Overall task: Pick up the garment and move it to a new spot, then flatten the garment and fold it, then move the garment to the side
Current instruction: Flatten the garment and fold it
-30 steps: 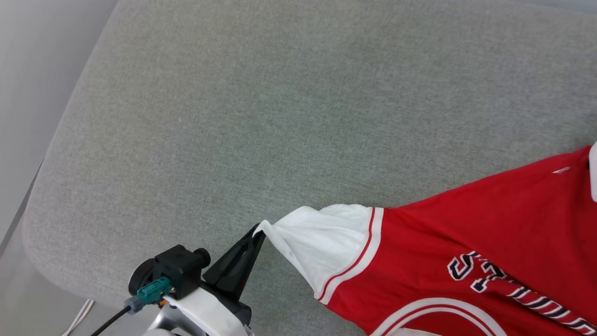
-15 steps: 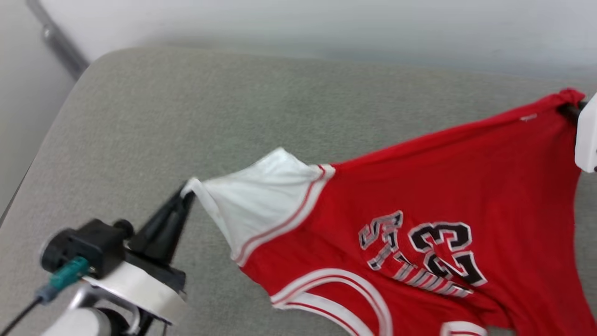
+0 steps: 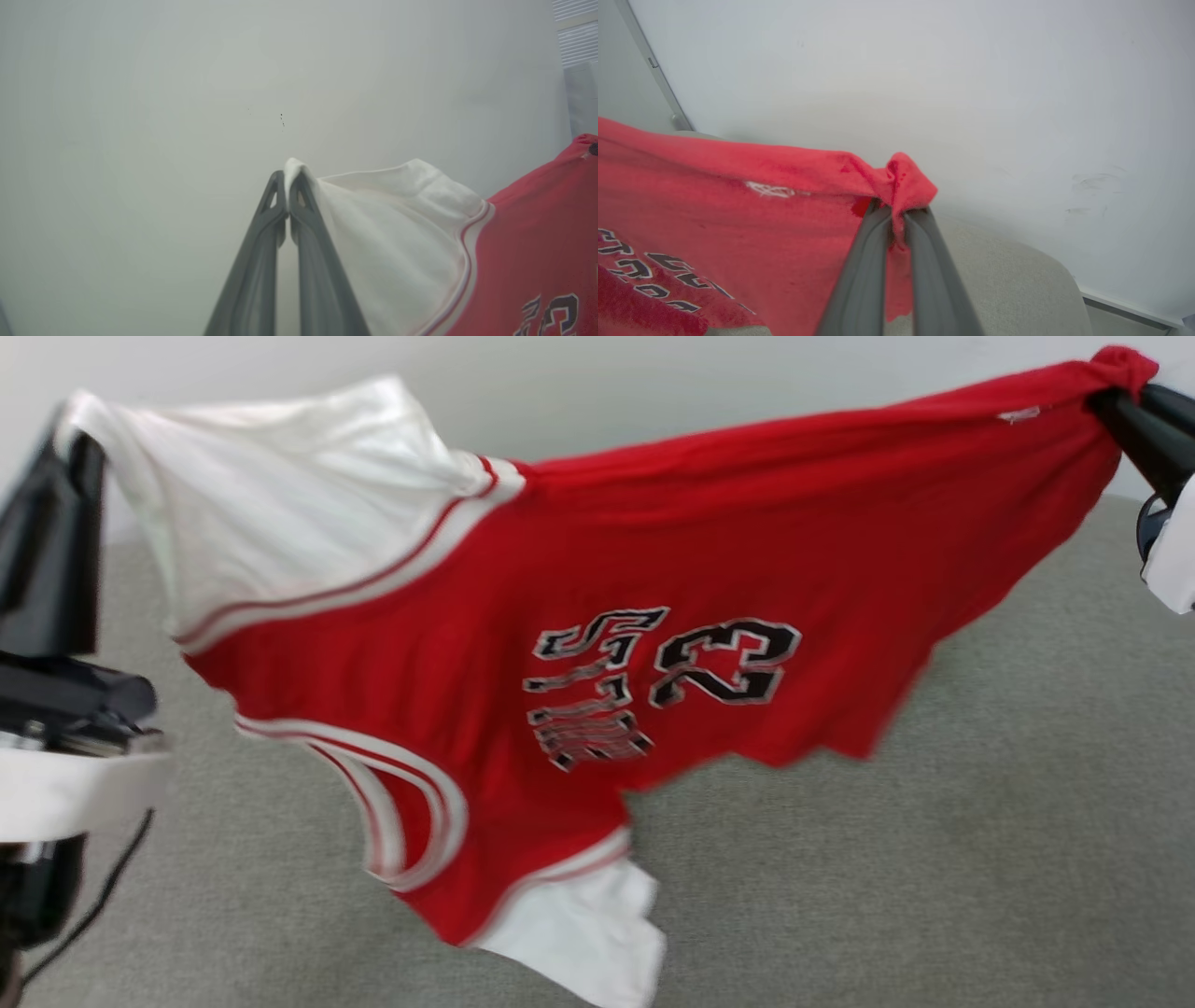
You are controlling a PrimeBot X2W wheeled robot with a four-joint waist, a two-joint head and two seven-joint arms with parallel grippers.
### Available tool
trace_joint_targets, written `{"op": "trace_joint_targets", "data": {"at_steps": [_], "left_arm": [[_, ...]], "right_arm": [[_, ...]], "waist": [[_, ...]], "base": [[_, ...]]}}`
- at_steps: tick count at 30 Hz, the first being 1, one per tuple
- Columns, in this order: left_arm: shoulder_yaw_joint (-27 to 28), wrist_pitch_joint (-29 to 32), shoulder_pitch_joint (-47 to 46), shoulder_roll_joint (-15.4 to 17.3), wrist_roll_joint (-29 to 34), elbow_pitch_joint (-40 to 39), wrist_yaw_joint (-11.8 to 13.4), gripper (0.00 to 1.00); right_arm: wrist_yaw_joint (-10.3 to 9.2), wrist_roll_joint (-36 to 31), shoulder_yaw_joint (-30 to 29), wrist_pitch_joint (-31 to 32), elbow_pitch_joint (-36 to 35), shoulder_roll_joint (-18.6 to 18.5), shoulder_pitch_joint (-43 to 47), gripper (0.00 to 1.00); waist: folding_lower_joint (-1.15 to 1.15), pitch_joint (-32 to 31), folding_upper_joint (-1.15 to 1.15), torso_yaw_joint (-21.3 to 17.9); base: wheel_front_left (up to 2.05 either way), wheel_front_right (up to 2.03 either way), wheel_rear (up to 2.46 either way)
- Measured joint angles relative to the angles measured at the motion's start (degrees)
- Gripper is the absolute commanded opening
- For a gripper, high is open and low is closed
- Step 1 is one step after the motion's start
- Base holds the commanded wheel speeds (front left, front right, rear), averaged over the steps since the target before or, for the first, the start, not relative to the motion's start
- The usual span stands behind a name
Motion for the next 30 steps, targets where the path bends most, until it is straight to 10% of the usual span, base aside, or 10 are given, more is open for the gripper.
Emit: {"op": "trace_joint_targets", "data": {"at_steps": [15,30], "left_arm": [[11.0,2.4,-11.8,6.7,-2.1,-4.2,1.0,0.00],[5.5,6.2,-30.1,8.9,-0.5,4.3,-4.7,0.00]], "right_arm": [[0.00,0.4,-4.8,-1.5,-13.0,3.3,0.1,0.00],[0.00,-5.1,-9.2,-1.5,-15.8,4.1,-6.2,0.00]], "waist": [[0.00,1.4,0.00,-5.3],[0.00,9.5,0.00,-4.5]], "base": [[0.00,0.00,0.00],[0.00,0.00,0.00]]}}
